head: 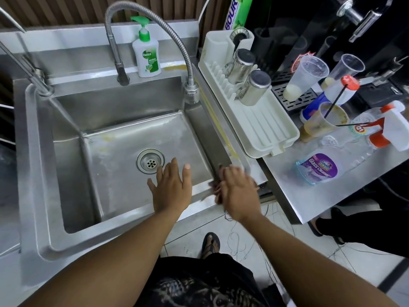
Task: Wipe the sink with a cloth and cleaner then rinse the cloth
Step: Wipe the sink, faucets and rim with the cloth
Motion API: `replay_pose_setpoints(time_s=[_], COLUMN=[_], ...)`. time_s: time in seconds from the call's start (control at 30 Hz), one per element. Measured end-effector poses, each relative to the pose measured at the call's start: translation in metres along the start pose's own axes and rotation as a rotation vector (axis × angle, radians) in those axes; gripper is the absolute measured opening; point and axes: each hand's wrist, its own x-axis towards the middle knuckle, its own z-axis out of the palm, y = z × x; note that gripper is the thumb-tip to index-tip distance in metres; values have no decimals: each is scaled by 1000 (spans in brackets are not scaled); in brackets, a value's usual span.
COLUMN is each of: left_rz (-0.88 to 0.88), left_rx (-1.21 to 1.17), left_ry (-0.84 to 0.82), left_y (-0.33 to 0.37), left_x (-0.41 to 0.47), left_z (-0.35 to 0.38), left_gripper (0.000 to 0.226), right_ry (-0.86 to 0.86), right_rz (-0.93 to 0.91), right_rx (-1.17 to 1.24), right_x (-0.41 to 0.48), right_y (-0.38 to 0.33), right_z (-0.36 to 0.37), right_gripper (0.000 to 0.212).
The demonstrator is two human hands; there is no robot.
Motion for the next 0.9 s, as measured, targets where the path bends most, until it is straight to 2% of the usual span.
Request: replay_pose_setpoints(time_s=[0.1, 0.17, 0.27, 0.37, 0.43, 0.57, 0.63, 0.73, 0.83, 0.9], left_rz=[9, 28, -7, -192, -221, -213, -187, -137, -174, -213], left_rx=[-116, -278, -602, -892, -920, -828, -740, -676, -800, -886], left_ry=[39, 78, 98, 131, 161, 203, 231, 255, 250, 254], left_y=[-2, -6, -12, -25, -39, -75, -91, -104, -109, -111], left_x=[-1, -3, -6, -6, -7, -16, -24, -34, -33, -31], left_z=[-2, -6, -17, -35, -47, -68, -75, -82, -85, -86], left_gripper=[79, 84, 83, 69, 60, 55, 59, 72, 63, 58], right_ry=[36, 60, 94, 68, 73, 64, 55, 59, -15, -22], right_rz=[296, 338, 121, -211, -302, -21, 49, -50, -243, -380], right_rx=[-15, 35, 89, 119, 70, -19, -41, -36, 20, 46], right_x=[11, 5, -13, -23, -9, 24, 26, 9, -17, -31], right_y=[16, -16, -79, -106, -88, -43, -54, -110, -175, -194], right_z=[-1, 6, 16, 19, 15, -2, -3, 13, 33, 39], right_gripper=[57, 65, 58, 45, 41, 47, 49, 48, 47, 52])
